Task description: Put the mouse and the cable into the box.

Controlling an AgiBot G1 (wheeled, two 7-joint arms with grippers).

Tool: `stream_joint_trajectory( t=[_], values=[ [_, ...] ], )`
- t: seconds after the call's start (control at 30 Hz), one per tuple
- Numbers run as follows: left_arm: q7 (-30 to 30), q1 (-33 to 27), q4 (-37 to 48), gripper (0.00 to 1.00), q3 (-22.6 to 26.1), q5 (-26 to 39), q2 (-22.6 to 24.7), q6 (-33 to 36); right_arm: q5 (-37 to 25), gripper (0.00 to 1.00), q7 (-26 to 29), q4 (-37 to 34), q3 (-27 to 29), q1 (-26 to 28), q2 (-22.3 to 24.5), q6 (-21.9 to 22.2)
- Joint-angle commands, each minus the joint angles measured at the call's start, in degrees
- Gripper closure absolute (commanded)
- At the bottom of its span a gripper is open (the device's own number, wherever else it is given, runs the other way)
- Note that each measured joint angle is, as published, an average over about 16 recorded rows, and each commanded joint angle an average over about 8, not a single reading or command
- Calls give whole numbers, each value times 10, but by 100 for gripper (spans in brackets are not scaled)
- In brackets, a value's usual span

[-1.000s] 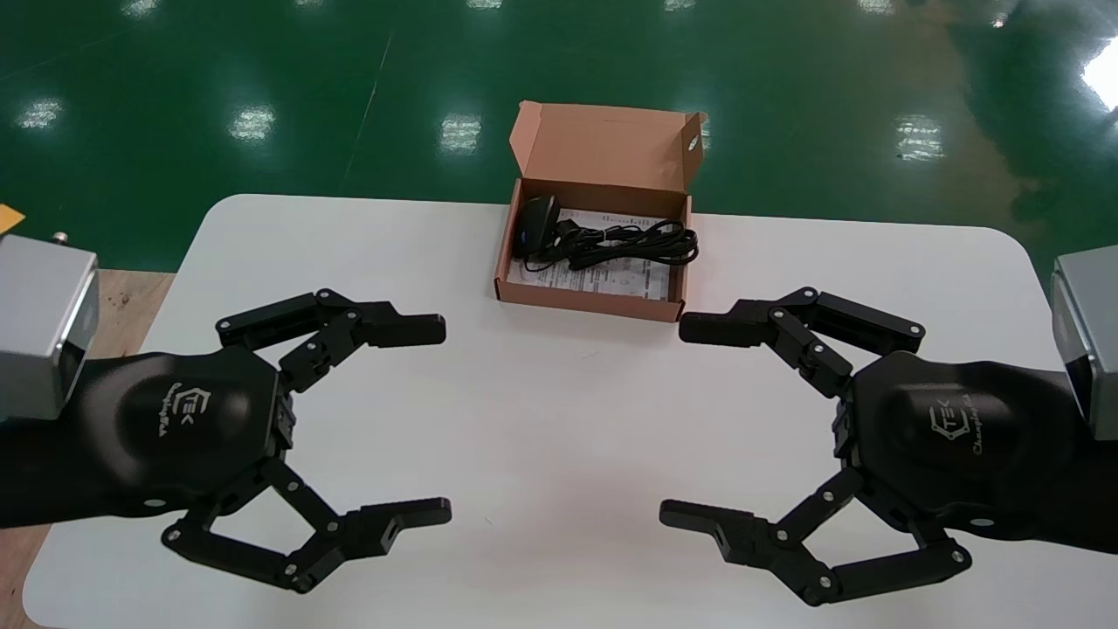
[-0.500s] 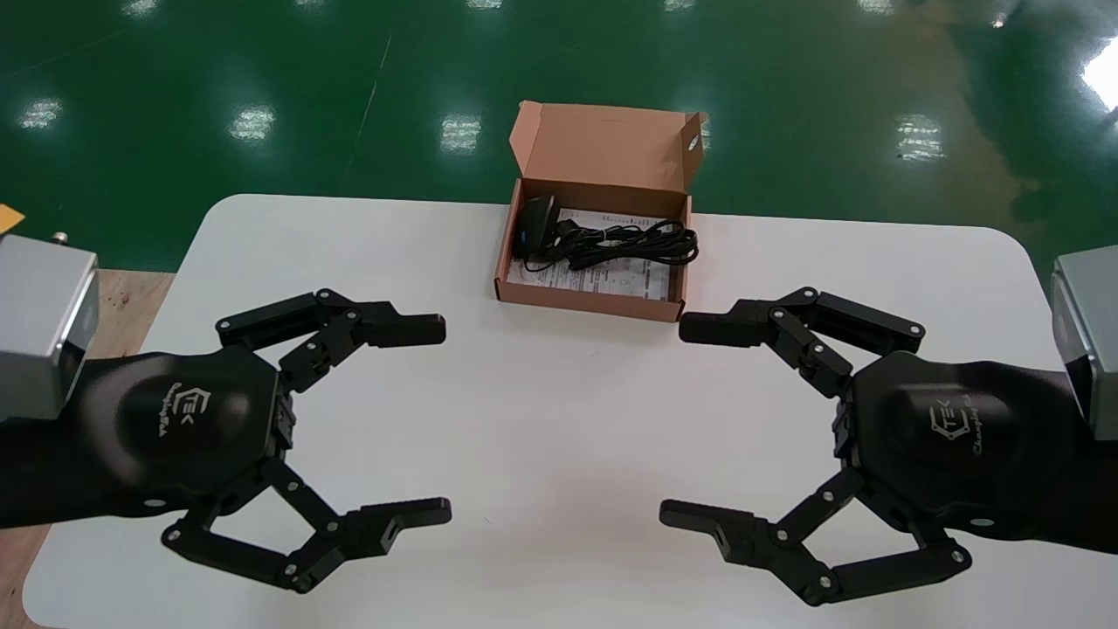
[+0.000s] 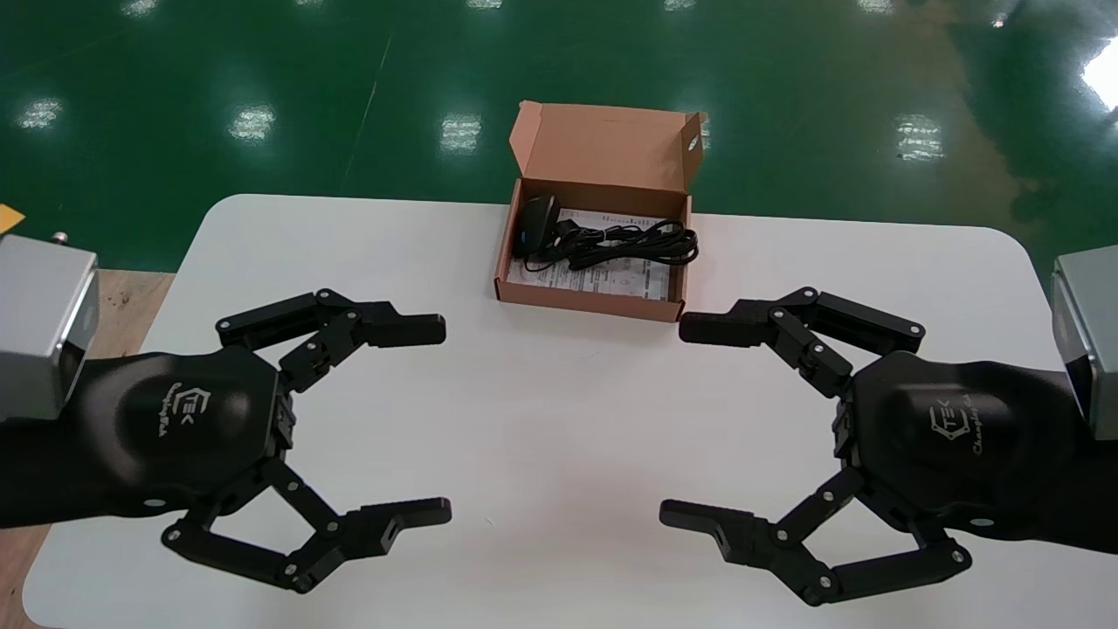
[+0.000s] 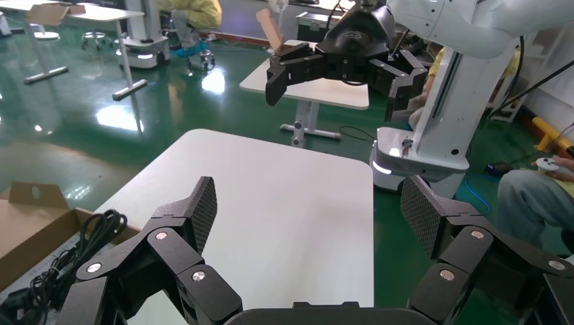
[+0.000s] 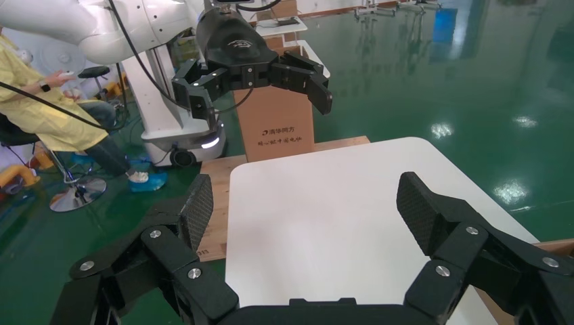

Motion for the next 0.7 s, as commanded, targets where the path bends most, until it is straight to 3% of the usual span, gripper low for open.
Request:
stream_joint_trajectory(
  t=[0.03, 0.7],
  values=[
    [0, 0, 0, 0, 0, 0, 0, 0, 0, 0, 0, 0, 0, 0, 0, 0],
    [0, 0, 0, 0, 0, 0, 0, 0, 0, 0, 0, 0, 0, 0, 0, 0]
  ],
)
